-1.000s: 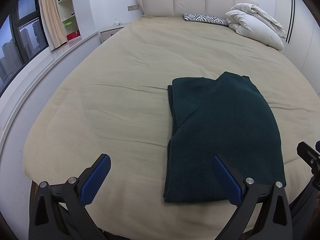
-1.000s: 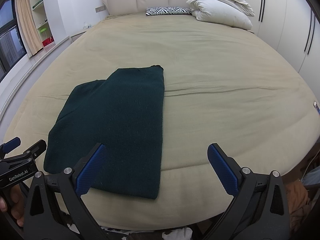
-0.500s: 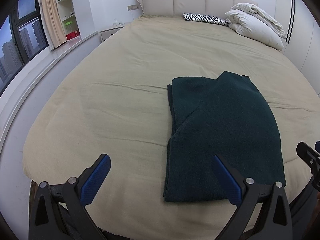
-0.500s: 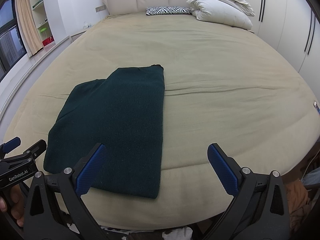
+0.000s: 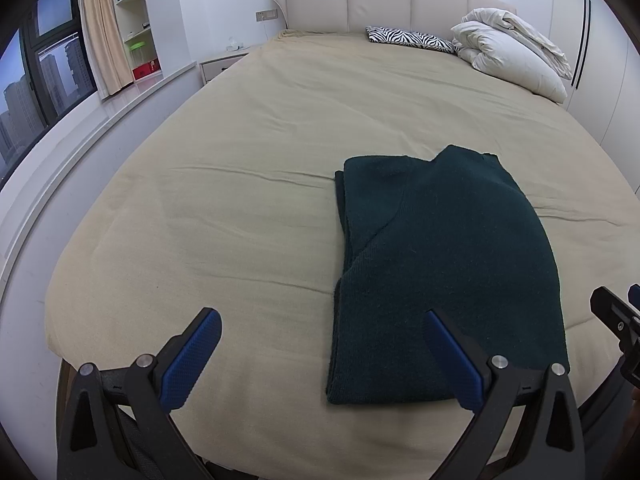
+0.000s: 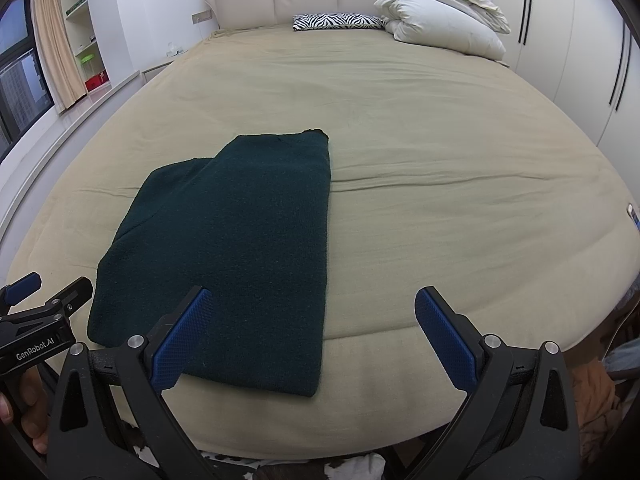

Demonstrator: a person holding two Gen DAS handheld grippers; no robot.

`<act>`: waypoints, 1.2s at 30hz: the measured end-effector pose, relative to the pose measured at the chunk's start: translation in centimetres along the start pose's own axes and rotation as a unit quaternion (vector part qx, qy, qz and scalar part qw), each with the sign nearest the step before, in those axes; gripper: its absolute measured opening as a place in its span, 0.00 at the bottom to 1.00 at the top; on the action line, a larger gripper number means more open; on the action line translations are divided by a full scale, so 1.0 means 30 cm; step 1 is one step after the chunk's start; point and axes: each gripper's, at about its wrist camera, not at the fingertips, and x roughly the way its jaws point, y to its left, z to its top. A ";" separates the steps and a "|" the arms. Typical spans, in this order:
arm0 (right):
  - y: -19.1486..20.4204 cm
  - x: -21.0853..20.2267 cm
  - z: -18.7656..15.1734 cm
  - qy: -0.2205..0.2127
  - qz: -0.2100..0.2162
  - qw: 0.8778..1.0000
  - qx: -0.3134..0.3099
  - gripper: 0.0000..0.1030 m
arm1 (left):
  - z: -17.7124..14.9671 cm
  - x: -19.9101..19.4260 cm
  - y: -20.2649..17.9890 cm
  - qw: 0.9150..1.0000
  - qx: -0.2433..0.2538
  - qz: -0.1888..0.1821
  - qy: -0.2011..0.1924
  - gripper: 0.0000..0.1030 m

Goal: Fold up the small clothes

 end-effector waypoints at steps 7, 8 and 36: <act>-0.001 0.002 0.001 0.000 0.000 1.000 0.000 1.00 | 0.003 -0.002 0.004 1.000 -0.001 -0.001 0.000 1.00; 0.000 0.002 0.001 0.001 0.000 1.000 0.000 1.00 | 0.003 -0.002 0.004 1.000 -0.001 -0.001 0.000 1.00; 0.005 -0.004 -0.004 0.002 0.000 1.000 0.000 1.00 | 0.005 -0.003 0.010 1.000 -0.004 -0.002 -0.001 1.00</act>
